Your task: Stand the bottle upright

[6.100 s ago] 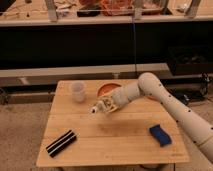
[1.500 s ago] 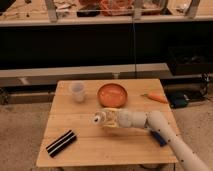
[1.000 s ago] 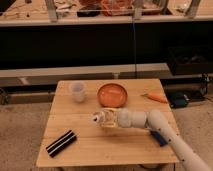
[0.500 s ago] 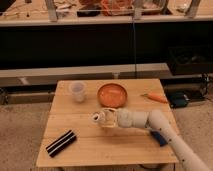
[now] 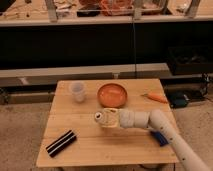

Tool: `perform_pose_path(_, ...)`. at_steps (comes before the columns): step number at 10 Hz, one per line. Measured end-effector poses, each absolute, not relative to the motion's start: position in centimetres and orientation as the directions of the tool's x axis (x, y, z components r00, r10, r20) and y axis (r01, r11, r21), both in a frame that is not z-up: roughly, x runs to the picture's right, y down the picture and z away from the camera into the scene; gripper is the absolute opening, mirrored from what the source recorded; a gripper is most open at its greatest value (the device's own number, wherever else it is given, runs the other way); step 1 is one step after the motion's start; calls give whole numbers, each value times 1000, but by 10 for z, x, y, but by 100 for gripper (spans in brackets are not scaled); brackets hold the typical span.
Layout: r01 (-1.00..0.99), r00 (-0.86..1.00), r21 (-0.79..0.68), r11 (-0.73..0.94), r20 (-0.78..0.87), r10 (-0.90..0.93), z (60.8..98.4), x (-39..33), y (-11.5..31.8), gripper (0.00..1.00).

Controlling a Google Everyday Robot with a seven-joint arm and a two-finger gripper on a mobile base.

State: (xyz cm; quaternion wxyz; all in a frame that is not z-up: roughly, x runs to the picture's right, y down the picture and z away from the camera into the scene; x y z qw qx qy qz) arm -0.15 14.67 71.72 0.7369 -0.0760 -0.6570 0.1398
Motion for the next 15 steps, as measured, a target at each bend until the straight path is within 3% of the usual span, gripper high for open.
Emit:
perform_pose_path(8,-120,-68,-405,906,914,400,725,4,150,1)
perform_pose_path(15,-90,-94,-434,896,899,427,726,-6,155,1)
